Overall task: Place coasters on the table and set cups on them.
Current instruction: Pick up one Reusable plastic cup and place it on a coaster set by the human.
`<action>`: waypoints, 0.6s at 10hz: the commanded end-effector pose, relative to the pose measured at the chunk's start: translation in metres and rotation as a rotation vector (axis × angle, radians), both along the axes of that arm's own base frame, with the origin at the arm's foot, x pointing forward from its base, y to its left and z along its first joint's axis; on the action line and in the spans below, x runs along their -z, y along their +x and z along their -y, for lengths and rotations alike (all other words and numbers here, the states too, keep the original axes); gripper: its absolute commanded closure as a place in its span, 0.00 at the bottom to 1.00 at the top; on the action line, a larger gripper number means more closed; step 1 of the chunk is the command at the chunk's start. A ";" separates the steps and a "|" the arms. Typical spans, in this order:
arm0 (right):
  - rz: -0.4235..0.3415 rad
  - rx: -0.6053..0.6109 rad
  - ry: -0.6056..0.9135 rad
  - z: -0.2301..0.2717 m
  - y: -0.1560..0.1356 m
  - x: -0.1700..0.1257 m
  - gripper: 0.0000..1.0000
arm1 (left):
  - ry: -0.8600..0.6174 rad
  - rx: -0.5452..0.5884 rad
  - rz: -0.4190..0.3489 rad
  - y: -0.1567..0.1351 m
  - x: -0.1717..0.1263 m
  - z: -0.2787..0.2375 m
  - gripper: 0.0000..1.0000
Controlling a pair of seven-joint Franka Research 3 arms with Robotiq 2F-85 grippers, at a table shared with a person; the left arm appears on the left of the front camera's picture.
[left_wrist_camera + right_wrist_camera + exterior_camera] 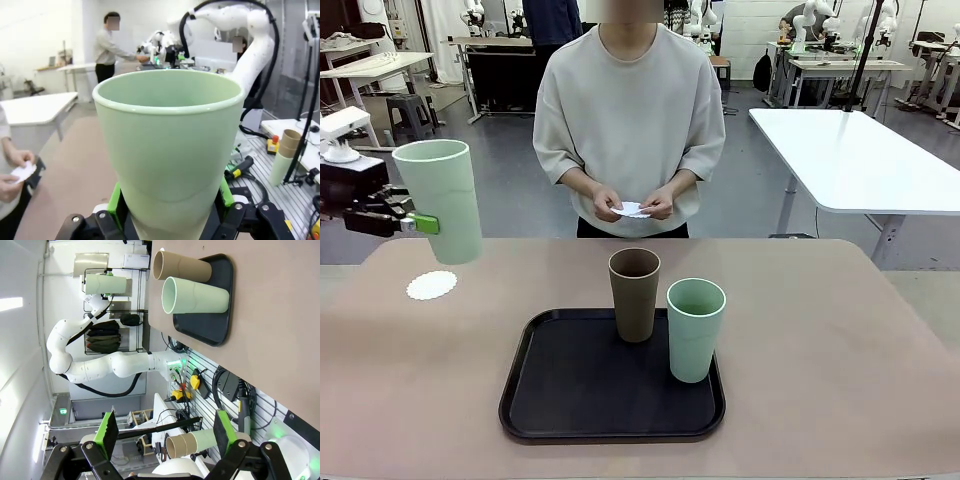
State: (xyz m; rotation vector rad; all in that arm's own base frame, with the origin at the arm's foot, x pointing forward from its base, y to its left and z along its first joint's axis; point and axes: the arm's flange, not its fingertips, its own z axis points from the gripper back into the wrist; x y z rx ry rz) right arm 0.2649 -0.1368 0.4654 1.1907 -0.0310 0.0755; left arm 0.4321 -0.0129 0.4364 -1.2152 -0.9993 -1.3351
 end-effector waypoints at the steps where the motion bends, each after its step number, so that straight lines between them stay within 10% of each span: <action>1: 0.007 0.001 0.012 0.001 0.000 0.000 0.00 | -0.019 -0.040 -0.021 -0.007 -0.009 -0.001 0.23; 6: 0.007 0.001 0.012 0.001 0.000 0.000 0.00 | 0.001 -0.012 -0.006 -0.001 -0.004 -0.004 0.23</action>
